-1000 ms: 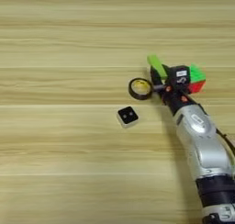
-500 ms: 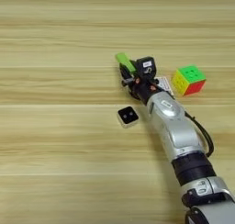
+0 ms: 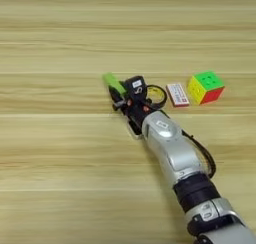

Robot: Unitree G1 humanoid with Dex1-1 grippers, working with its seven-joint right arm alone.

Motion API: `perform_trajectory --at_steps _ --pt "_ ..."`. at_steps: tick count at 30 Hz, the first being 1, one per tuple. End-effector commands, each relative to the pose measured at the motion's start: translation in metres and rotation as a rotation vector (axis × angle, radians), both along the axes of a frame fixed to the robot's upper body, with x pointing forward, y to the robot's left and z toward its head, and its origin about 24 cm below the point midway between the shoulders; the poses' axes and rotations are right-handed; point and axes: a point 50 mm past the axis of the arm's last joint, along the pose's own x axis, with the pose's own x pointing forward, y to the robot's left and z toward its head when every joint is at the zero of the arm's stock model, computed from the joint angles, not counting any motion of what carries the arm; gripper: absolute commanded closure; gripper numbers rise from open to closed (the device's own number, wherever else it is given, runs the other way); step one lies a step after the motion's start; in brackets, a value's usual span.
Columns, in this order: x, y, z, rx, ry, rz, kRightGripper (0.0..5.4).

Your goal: Move the objects on the table

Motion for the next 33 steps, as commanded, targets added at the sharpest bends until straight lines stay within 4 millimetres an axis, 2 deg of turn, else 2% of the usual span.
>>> perform_trajectory --at_steps 1,8,33 --pt "0.0087 0.0097 0.0229 0.031 -0.106 0.022 4.02" --pt "0.0089 0.0070 0.0139 0.032 -0.067 0.018 4.02" --pt "0.0098 0.0058 0.0142 0.028 -0.074 0.017 4.02"
